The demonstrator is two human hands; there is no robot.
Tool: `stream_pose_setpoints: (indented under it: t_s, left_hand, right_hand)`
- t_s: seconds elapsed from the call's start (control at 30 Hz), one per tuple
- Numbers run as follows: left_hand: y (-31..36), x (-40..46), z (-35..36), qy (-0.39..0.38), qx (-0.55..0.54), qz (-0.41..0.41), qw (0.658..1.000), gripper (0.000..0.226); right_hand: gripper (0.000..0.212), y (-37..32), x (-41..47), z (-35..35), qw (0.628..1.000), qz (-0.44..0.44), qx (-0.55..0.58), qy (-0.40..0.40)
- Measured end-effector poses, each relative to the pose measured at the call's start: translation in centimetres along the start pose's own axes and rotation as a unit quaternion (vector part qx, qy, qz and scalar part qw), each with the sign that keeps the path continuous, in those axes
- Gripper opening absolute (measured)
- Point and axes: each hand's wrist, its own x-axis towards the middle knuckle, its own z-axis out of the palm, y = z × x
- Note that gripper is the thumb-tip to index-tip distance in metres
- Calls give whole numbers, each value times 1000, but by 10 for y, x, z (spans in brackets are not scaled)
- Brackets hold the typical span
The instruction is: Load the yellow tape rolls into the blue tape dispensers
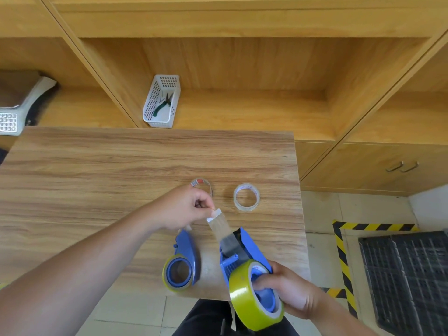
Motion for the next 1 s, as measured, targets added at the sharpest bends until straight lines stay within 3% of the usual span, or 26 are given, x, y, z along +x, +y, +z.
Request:
stream_pose_setpoints:
  t_s: [0.17,0.4,0.5,0.67,0.83,1.0]
  left_hand:
    - [3,2,19,-49,-22,8,999,10]
    - [11,-1,37,-170,-114,-51,977,13]
    - [10,-6,44,-253,-242,-132,927,36]
    - [5,-20,46,-344,-390,-179,835,23]
    - [-7,-32,65,-344,-479,-160,792,37]
    - [-1,-40,97,-244,-604,-110,751,42]
  right_hand:
    - [33,-6,-4,0,996,-12,-82,-18]
    - [32,-15,-5,-3,992,-19,-114,-43]
    - [39,-15,-4,0,993,-17,-95,-62]
    - [41,-11,-6,6,992,-20,-66,-110]
    - [49,-8,-10,11,993,-6,28,-118]
    - [41,-4,-5,17,987,7,126,-96]
